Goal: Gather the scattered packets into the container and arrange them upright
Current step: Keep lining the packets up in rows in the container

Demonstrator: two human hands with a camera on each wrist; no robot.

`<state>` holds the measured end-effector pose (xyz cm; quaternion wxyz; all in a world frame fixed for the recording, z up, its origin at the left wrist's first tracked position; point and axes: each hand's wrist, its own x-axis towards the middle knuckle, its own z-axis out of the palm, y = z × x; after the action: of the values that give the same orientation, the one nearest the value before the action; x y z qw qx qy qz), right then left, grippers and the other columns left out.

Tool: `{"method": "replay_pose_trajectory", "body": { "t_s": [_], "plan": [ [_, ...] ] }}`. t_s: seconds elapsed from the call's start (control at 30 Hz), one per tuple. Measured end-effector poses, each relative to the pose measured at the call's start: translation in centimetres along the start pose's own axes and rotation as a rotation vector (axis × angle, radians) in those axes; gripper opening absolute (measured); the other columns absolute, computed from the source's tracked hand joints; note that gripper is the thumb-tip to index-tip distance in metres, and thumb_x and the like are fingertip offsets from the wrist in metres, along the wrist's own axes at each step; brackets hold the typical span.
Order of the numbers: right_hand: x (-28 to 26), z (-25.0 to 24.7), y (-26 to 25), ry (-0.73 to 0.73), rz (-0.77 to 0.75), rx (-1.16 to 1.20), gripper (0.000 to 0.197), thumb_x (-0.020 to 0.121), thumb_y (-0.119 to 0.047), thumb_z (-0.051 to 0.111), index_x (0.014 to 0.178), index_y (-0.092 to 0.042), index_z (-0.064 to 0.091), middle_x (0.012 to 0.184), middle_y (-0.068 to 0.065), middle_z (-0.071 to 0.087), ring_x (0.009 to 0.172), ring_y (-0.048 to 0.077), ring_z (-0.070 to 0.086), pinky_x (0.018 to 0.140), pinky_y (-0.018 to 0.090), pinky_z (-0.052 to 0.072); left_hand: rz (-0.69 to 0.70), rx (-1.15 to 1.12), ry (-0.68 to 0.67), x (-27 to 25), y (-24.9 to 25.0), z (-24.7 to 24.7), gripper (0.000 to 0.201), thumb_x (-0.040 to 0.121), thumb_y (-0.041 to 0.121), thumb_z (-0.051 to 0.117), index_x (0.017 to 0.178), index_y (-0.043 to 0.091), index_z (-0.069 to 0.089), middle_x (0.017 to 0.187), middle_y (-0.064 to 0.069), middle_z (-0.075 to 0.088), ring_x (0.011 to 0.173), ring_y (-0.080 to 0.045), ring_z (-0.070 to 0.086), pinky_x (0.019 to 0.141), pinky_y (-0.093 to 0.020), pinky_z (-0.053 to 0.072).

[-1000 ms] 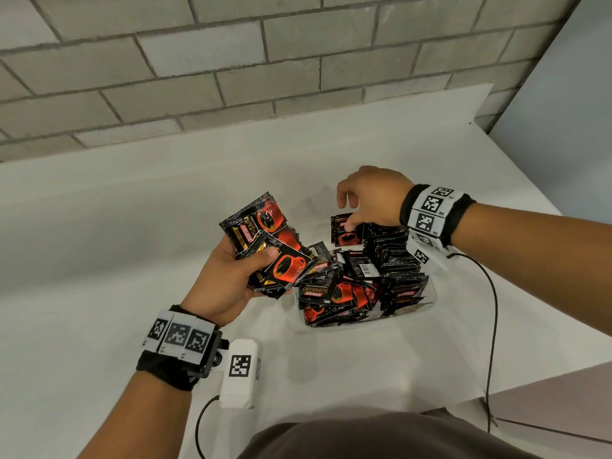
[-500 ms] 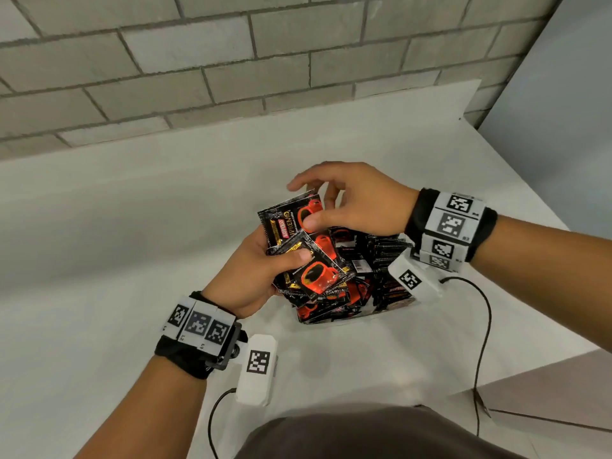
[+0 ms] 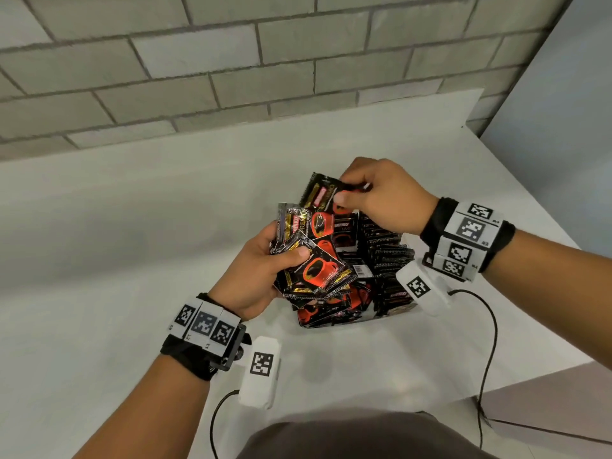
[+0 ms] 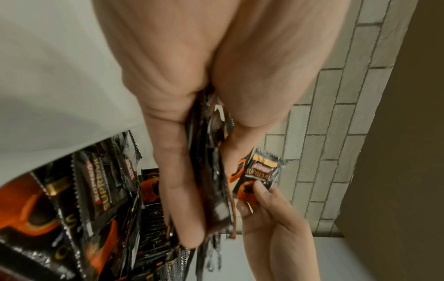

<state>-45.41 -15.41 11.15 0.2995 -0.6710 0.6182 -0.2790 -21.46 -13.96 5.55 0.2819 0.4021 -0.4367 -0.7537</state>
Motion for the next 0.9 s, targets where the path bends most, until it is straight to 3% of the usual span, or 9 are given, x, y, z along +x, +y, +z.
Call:
{"method": "replay_pose_trajectory", "body": {
  "t_s": [0.13, 0.23, 0.37, 0.47, 0.57, 0.67, 0.77, 0.9],
  "plan": [
    [0.6, -1.5, 0.5, 0.037, 0.134, 0.055, 0.012, 0.077, -0.011, 0.073, 0.087, -0.013, 0.069, 0.084, 0.008, 0.074, 0.077, 0.026, 0.072, 0.071, 0.039, 0.06, -0.007, -0.031, 0.068, -0.3, -0.1, -1.2, 0.051, 0.087, 0.009, 0.069, 0.136, 0.02, 0.059, 0.127, -0.014, 0.071, 0.111, -0.042, 0.07, 0.069, -0.055, 0.061],
    [0.9, -1.8, 1.0, -0.035, 0.162, -0.119, 0.013, 0.076, -0.015, 0.074, 0.086, -0.015, 0.067, 0.078, 0.003, 0.071, 0.07, 0.019, 0.064, 0.064, 0.028, 0.05, -0.001, -0.046, 0.119, -0.6, -0.1, -2.6, 0.045, 0.091, 0.008, 0.066, 0.134, 0.018, 0.06, 0.126, -0.016, 0.072, 0.106, -0.043, 0.072, 0.064, -0.051, 0.061],
    [1.3, -0.6, 1.9, -0.113, 0.116, -0.281, 0.02, 0.073, -0.03, 0.085, 0.086, -0.021, 0.072, 0.083, -0.007, 0.066, 0.073, 0.007, 0.057, 0.064, 0.024, 0.044, 0.011, -0.063, 0.154, -1.0, 0.2, -3.6, 0.041, 0.095, 0.004, 0.062, 0.133, 0.018, 0.061, 0.122, -0.014, 0.073, 0.103, -0.042, 0.073, 0.062, -0.048, 0.061],
    [1.7, 0.4, 2.5, -0.147, 0.118, -0.347, 0.022, 0.074, -0.035, 0.085, 0.086, -0.021, 0.072, 0.074, -0.01, 0.064, 0.069, 0.009, 0.058, 0.064, 0.024, 0.042, 0.016, -0.066, 0.162, -1.3, 0.2, -3.7, 0.042, 0.093, 0.005, 0.064, 0.134, 0.016, 0.06, 0.123, -0.016, 0.073, 0.101, -0.042, 0.074, 0.061, -0.049, 0.061],
    [1.8, 1.5, 3.0, -0.166, 0.072, -0.505, 0.017, 0.085, -0.037, 0.072, 0.092, -0.021, 0.071, 0.076, -0.007, 0.06, 0.079, 0.019, 0.059, 0.068, 0.028, 0.045, 0.018, -0.058, 0.158, -1.4, -0.1, -3.7, 0.043, 0.09, 0.008, 0.067, 0.132, 0.017, 0.061, 0.123, -0.017, 0.073, 0.101, -0.043, 0.073, 0.062, -0.051, 0.061],
    [1.2, 2.5, 3.3, -0.178, 0.004, -0.702, 0.018, 0.09, -0.034, 0.059, 0.085, -0.019, 0.068, 0.077, 0.0, 0.056, 0.091, 0.025, 0.055, 0.067, 0.032, 0.044, 0.018, -0.057, 0.155, -1.4, -0.2, -3.6, 0.045, 0.088, 0.01, 0.068, 0.132, 0.018, 0.062, 0.124, -0.016, 0.073, 0.103, -0.044, 0.073, 0.064, -0.052, 0.061],
    [1.2, 2.8, 3.8, -0.133, -0.074, -0.808, 0.02, 0.088, -0.034, 0.062, 0.094, -0.018, 0.073, 0.096, 0.003, 0.054, 0.103, 0.026, 0.049, 0.072, 0.033, 0.042, 0.019, -0.059, 0.15, -1.3, -0.3, -3.6, 0.045, 0.088, 0.01, 0.068, 0.131, 0.018, 0.062, 0.123, -0.015, 0.073, 0.103, -0.043, 0.073, 0.064, -0.051, 0.061],
    [1.6, 2.8, 4.3, -0.071, -0.048, -0.831, 0.013, 0.08, -0.029, 0.071, 0.089, -0.019, 0.067, 0.101, 0.001, 0.05, 0.099, 0.024, 0.048, 0.067, 0.031, 0.037, 0.022, -0.063, 0.144, -1.2, -0.4, -3.5, 0.043, 0.089, 0.009, 0.067, 0.131, 0.019, 0.062, 0.124, -0.016, 0.072, 0.103, -0.043, 0.073, 0.063, -0.05, 0.061]
  ]
}}
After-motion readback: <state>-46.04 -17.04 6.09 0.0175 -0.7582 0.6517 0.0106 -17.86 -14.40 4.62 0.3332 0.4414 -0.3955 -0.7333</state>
